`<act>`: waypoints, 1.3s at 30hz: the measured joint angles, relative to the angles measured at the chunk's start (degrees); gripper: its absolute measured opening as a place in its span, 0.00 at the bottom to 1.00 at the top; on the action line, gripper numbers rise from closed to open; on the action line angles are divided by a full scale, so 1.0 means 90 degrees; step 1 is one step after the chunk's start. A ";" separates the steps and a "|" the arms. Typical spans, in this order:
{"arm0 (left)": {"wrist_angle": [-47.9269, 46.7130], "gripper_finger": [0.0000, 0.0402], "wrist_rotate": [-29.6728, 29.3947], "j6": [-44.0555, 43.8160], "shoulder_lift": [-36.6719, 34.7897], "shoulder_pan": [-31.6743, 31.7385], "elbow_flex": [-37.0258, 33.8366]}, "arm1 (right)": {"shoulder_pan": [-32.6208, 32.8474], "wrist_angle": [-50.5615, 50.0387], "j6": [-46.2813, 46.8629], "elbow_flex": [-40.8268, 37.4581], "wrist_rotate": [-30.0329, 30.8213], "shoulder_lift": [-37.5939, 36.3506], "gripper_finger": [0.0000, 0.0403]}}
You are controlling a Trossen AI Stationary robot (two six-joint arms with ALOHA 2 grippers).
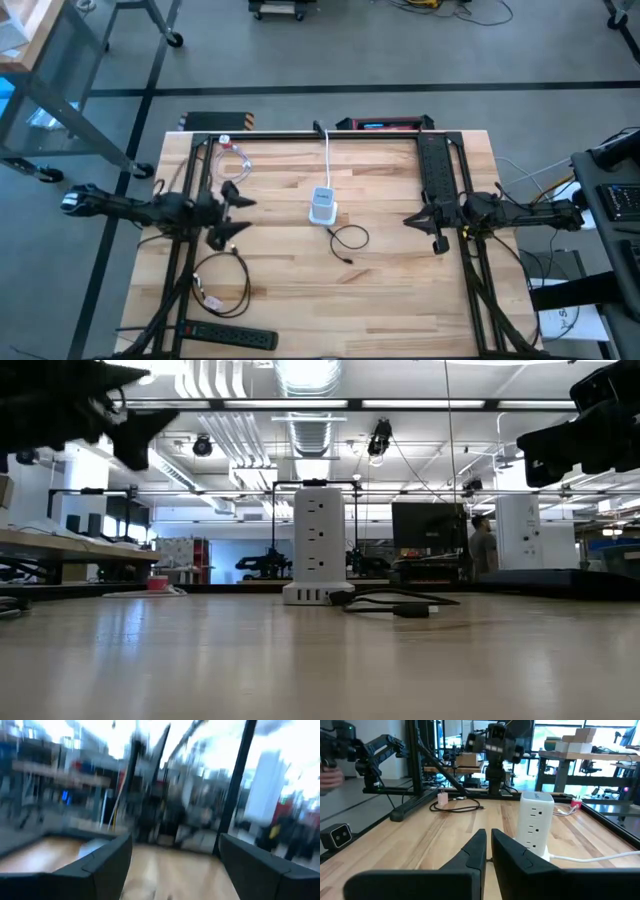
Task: Insert USB
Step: Insert the light purple charger cable into the orange charger adapter
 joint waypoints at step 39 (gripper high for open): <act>-0.5907 0.51 -0.6322 -0.3541 0.2120 0.2248 0.2240 | -0.0002 0.0000 0.0000 0.0000 -0.0001 0.0000 0.05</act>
